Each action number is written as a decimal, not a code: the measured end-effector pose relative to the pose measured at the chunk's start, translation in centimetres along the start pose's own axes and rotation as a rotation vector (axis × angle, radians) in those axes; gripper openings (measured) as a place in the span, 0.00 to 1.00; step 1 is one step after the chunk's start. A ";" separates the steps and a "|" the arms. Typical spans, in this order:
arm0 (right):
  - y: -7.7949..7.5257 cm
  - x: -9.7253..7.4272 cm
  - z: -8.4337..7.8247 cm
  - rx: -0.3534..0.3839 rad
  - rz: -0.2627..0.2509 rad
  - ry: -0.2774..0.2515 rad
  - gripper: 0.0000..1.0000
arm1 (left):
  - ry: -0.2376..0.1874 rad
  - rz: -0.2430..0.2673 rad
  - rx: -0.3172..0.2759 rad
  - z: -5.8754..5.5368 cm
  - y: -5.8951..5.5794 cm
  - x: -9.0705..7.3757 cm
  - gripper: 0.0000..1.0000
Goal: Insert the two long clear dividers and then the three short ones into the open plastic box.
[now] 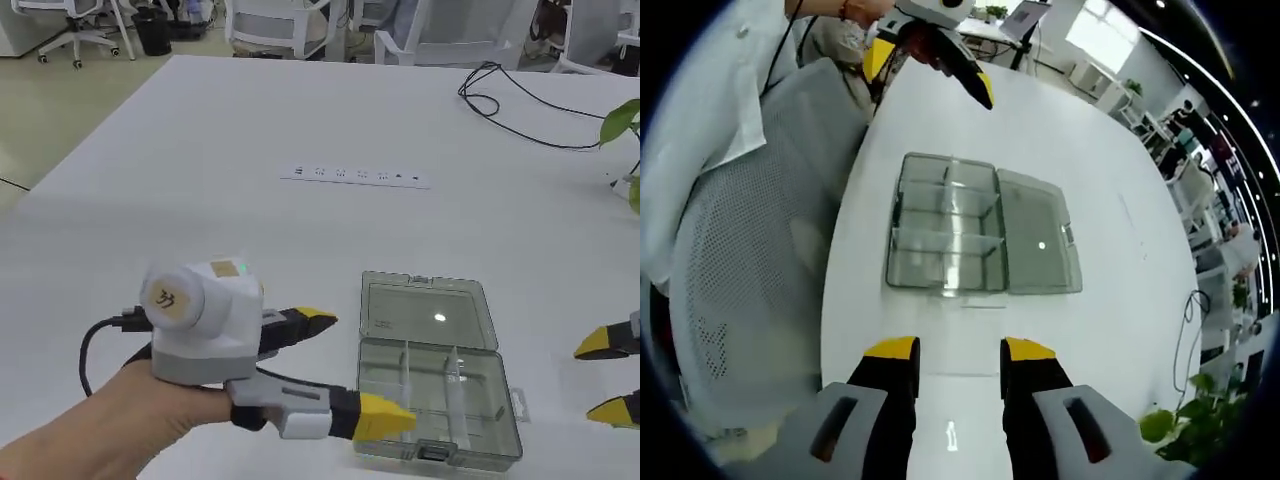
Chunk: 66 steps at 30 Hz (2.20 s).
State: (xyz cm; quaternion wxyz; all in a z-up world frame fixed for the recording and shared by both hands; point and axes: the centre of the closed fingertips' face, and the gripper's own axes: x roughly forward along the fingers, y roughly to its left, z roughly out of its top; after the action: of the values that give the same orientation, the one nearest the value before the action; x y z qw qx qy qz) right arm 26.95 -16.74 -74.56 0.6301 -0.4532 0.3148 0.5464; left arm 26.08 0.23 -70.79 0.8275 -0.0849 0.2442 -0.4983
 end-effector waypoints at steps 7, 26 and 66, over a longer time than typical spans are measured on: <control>-0.2 -1.4 4.1 -0.022 -0.039 -0.047 0.33 | -0.082 -0.044 -0.167 2.5 -1.2 1.0 0.73; 0.2 -2.8 10.9 -0.080 -0.070 -0.117 0.33 | -0.081 -0.161 -0.494 3.4 -4.5 3.8 0.37; 1.4 -3.4 13.0 -0.096 -0.047 -0.139 0.34 | -0.027 -0.189 -0.548 2.2 -6.3 5.2 0.00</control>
State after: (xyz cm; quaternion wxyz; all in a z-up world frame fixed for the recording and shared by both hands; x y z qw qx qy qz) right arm 23.56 -6.25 -66.77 0.6406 -0.4512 0.2331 0.5759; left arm 24.23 -7.57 -68.12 0.7268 -0.3345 0.3497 -0.4875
